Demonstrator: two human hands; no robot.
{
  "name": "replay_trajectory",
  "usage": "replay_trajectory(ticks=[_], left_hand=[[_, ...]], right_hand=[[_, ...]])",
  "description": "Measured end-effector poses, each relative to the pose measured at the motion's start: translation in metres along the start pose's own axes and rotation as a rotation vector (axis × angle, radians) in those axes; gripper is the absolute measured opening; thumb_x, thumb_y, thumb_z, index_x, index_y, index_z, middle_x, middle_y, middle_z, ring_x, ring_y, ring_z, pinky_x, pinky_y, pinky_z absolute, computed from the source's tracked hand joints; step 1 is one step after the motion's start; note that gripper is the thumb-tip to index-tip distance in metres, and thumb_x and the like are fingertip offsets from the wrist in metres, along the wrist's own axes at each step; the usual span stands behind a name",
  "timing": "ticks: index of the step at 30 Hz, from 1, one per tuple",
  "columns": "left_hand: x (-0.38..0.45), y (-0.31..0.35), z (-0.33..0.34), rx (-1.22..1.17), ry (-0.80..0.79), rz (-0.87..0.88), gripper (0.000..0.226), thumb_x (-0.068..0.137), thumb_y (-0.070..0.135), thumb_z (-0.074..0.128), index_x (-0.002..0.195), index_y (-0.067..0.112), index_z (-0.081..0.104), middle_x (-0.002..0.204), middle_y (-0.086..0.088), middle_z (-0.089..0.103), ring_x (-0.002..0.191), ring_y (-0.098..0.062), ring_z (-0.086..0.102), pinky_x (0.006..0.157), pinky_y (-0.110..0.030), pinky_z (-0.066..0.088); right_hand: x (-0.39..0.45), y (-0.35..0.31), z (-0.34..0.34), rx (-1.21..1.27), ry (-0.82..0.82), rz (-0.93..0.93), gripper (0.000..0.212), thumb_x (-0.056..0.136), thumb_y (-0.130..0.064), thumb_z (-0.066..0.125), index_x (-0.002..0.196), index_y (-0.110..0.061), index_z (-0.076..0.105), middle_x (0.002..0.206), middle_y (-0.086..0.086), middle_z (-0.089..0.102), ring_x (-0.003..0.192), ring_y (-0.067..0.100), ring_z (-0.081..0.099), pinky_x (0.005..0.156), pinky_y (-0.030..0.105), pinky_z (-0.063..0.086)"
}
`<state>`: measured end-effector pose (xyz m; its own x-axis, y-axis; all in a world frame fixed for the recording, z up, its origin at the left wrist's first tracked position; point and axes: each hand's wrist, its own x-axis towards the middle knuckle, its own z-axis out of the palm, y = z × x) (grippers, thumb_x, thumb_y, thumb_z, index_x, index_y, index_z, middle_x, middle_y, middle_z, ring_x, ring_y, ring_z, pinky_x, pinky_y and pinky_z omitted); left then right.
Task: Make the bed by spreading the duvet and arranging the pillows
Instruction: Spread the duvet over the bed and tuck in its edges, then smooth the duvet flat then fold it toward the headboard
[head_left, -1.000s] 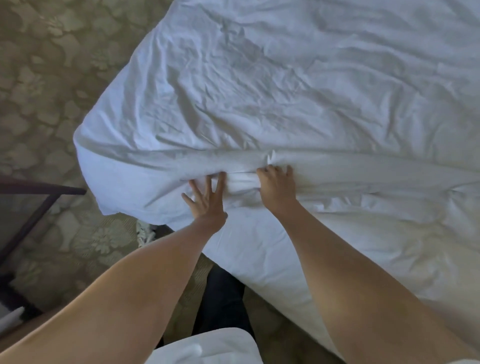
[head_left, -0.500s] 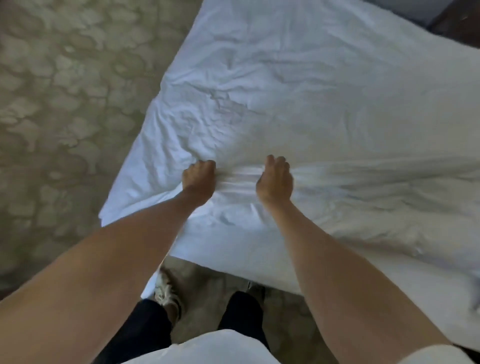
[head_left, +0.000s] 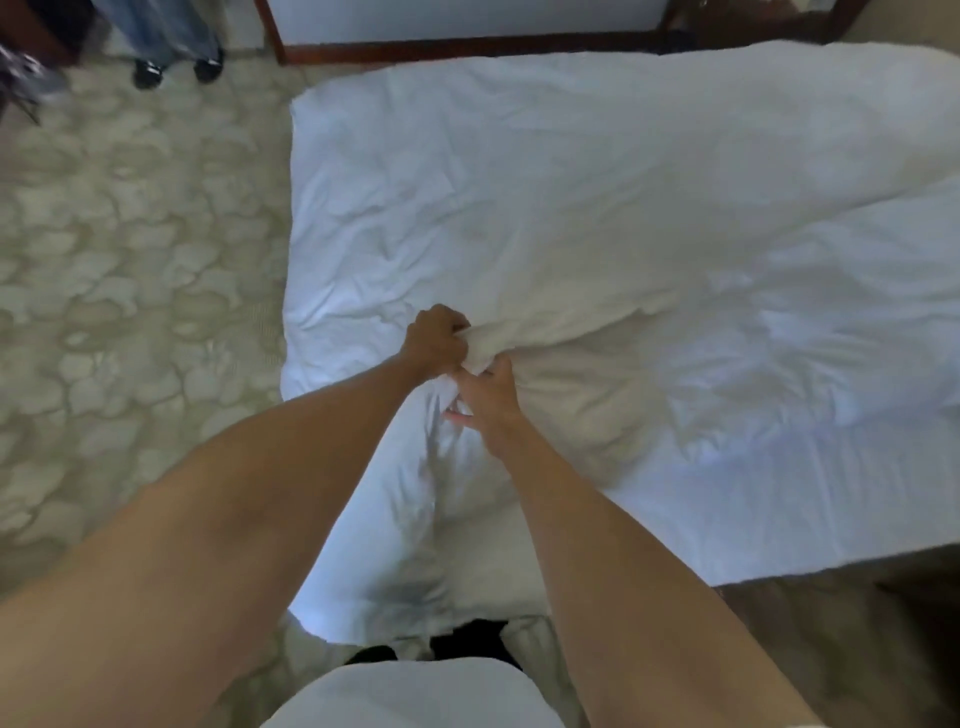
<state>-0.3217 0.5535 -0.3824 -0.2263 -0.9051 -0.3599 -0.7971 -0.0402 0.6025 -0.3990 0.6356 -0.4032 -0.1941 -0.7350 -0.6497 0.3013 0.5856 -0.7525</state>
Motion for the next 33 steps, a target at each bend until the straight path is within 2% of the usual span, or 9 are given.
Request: replay_trajectory(ticks=[3, 7, 13, 17, 21, 25, 27, 30, 33], left_hand=[[0.024, -0.020, -0.010, -0.158, -0.102, -0.062, 0.035, 0.073, 0.010, 0.054, 0.104, 0.010, 0.071, 0.100, -0.012, 0.071, 0.094, -0.030, 0.068, 0.079, -0.035, 0.055], [0.053, -0.028, -0.007, -0.134, -0.140, -0.086, 0.032, 0.081, 0.013, 0.055, 0.110, 0.013, 0.068, 0.109, -0.006, 0.067, 0.102, -0.024, 0.062, 0.086, -0.030, 0.051], [0.098, -0.052, -0.016, -0.215, -0.399, 0.048, 0.029, 0.065, 0.018, 0.055, 0.091, 0.012, 0.067, 0.090, -0.009, 0.068, 0.090, -0.029, 0.064, 0.075, -0.033, 0.053], [0.106, -0.075, -0.029, -0.174, -0.699, 0.073, 0.004, 0.082, 0.012, 0.066, 0.079, 0.011, 0.064, 0.062, 0.000, 0.061, 0.057, -0.019, 0.055, 0.044, -0.017, 0.038], [0.099, -0.102, -0.031, 0.106, -0.828, 0.056, 0.007, 0.068, 0.019, 0.067, 0.071, 0.013, 0.066, 0.068, -0.008, 0.062, 0.070, -0.026, 0.065, 0.059, -0.031, 0.046], [0.084, -0.101, -0.032, 0.075, -0.842, 0.040, 0.055, 0.058, 0.022, 0.075, 0.108, 0.003, 0.061, 0.101, -0.014, 0.068, 0.091, -0.028, 0.067, 0.066, -0.029, 0.054], [0.082, -0.096, -0.031, 0.032, -0.828, 0.044, 0.053, 0.067, 0.017, 0.070, 0.117, 0.000, 0.059, 0.109, -0.018, 0.067, 0.089, -0.030, 0.068, 0.064, -0.029, 0.055], [0.073, -0.085, -0.040, -0.020, -0.779, 0.054, 0.037, 0.083, 0.002, 0.050, 0.119, -0.006, 0.057, 0.107, -0.024, 0.065, 0.066, -0.029, 0.062, 0.049, -0.028, 0.047], [0.064, -0.081, -0.042, -0.080, -0.785, 0.066, 0.037, 0.089, 0.000, 0.041, 0.123, -0.009, 0.054, 0.103, -0.023, 0.061, 0.077, -0.028, 0.059, 0.061, -0.032, 0.044]], right_hand=[[0.009, 0.000, 0.011, 0.091, -0.111, 0.013, 0.074, 0.085, -0.021, 0.075, 0.142, -0.042, 0.033, 0.134, -0.005, 0.051, 0.115, 0.016, 0.060, 0.070, 0.037, 0.062], [0.028, 0.008, 0.021, 0.165, -0.101, -0.028, 0.079, 0.082, -0.010, 0.075, 0.140, -0.044, 0.034, 0.137, -0.002, 0.051, 0.118, 0.020, 0.060, 0.085, 0.046, 0.059], [0.055, 0.010, 0.064, -0.095, 0.217, -0.018, 0.096, 0.067, -0.031, 0.081, 0.145, -0.045, 0.028, 0.138, -0.010, 0.052, 0.123, 0.020, 0.054, 0.096, 0.051, 0.052], [0.064, 0.022, 0.103, 0.043, 0.436, -0.020, 0.090, 0.078, -0.006, 0.075, 0.151, -0.029, 0.029, 0.141, 0.001, 0.048, 0.124, 0.026, 0.054, 0.090, 0.036, 0.051], [0.055, 0.037, 0.153, -0.047, 0.541, -0.011, 0.089, 0.075, -0.005, 0.079, 0.148, -0.028, 0.033, 0.118, -0.003, 0.055, 0.115, 0.019, 0.056, 0.098, 0.038, 0.051], [0.023, 0.038, 0.171, -0.137, 0.768, 0.009, 0.075, 0.074, -0.031, 0.082, 0.135, -0.026, 0.040, 0.121, -0.004, 0.057, 0.111, 0.019, 0.060, 0.094, 0.036, 0.051], [0.001, 0.043, 0.171, -0.261, 0.796, 0.107, 0.072, 0.069, -0.045, 0.082, 0.125, -0.025, 0.042, 0.119, -0.002, 0.058, 0.110, 0.022, 0.060, 0.091, 0.036, 0.050], [-0.025, 0.064, 0.178, -0.583, 0.555, 0.372, 0.091, 0.074, -0.059, 0.074, 0.147, -0.021, 0.034, 0.143, 0.006, 0.049, 0.131, 0.029, 0.046, 0.106, 0.039, 0.040], [-0.035, 0.078, 0.201, -0.687, 0.614, 0.484, 0.069, 0.090, -0.056, 0.058, 0.143, -0.016, 0.041, 0.139, 0.013, 0.050, 0.129, 0.033, 0.048, 0.105, 0.039, 0.039]])
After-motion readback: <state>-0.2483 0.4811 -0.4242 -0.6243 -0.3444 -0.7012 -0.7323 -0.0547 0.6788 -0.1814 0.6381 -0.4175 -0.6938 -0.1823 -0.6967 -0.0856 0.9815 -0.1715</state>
